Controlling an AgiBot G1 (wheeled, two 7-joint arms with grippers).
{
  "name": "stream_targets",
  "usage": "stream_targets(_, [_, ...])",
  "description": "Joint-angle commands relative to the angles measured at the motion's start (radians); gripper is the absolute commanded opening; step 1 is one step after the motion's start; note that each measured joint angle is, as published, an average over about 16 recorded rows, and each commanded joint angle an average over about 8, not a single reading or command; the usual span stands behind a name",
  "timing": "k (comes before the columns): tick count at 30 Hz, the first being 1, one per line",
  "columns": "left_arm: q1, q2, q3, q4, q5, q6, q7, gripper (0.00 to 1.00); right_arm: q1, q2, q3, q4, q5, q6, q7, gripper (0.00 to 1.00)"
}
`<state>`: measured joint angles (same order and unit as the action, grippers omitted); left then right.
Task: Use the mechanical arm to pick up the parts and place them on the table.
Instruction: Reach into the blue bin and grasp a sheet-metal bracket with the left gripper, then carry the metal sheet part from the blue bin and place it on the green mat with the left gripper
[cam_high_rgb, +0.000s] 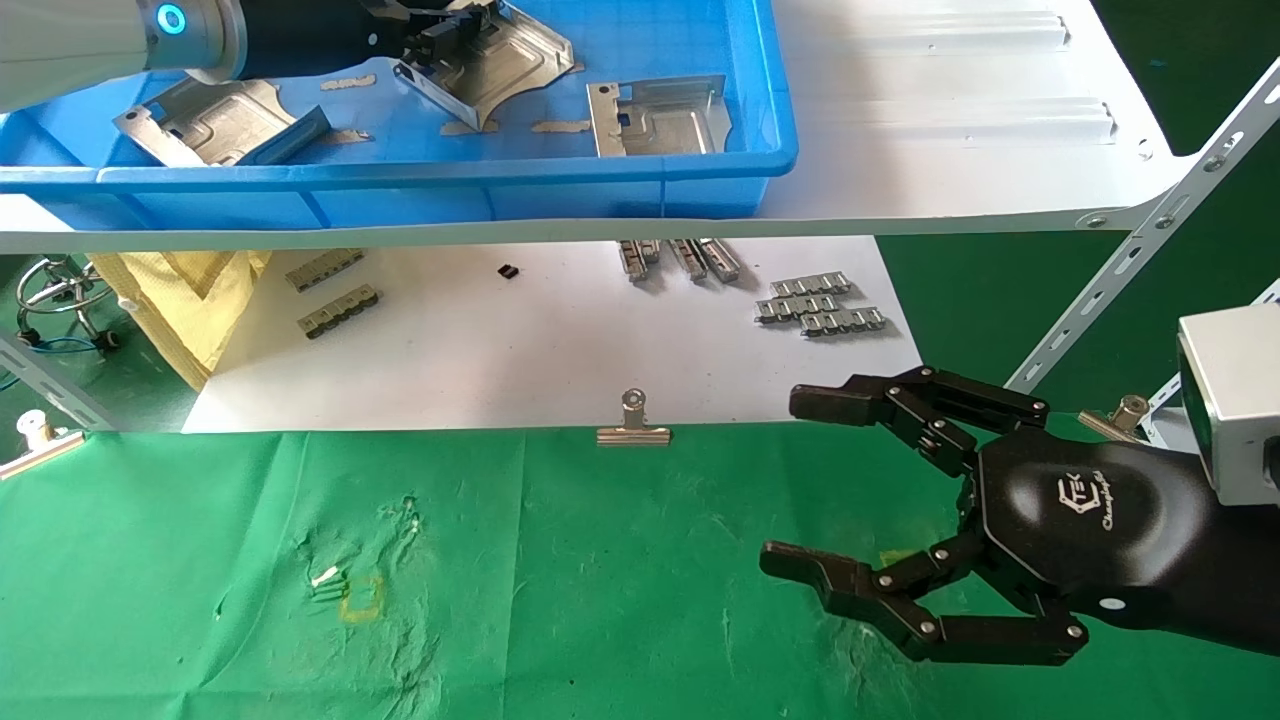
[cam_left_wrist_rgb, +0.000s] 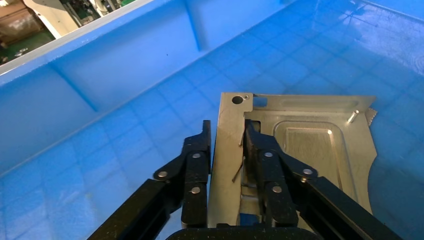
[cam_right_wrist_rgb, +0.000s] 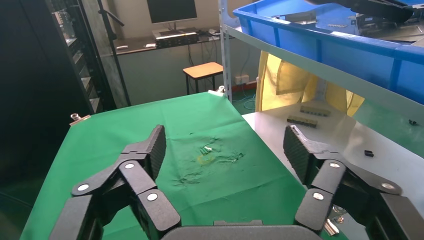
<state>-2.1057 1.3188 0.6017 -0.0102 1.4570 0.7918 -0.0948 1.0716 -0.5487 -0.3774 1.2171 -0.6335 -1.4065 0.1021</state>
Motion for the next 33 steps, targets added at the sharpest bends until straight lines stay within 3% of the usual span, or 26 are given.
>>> stream_targets(1, [0.002,0.001,0.003,0.001,0.004,-0.001,-0.001,0.0,0.0,0.0,0.0,0.0,0.0,0.0,0.0,1.0])
stream_targets(7, [-0.022,-0.014,-0.019,-0.031,-0.028,0.032,0.024,0.0,0.0,0.0,0.0,0.0,0.0,0.0,0.0,1.0])
stream_targets(11, [-0.046,-0.044,-0.048,-0.066,-0.071,0.115,0.066,0.0,0.0,0.0,0.0,0.0,0.0,0.0,0.0,1.0])
stream_targets(16, [-0.059,-0.108,-0.083,-0.106,-0.129,0.301,0.142,0.0,0.0,0.0,0.0,0.0,0.0,0.0,0.0,1.0])
stream_targets(21, [-0.045,-0.181,-0.107,-0.141,-0.177,0.562,0.232,0.0,0.0,0.0,0.0,0.0,0.0,0.0,0.0,1.0])
stream_targets(27, [0.012,-0.264,-0.111,-0.23,-0.239,0.796,0.339,0.0,0.0,0.0,0.0,0.0,0.0,0.0,0.0,1.0])
stream_targets(33, [0.167,-0.4,-0.052,-0.52,-0.396,0.819,0.395,0.0,0.0,0.0,0.0,0.0,0.0,0.0,0.0,1.0])
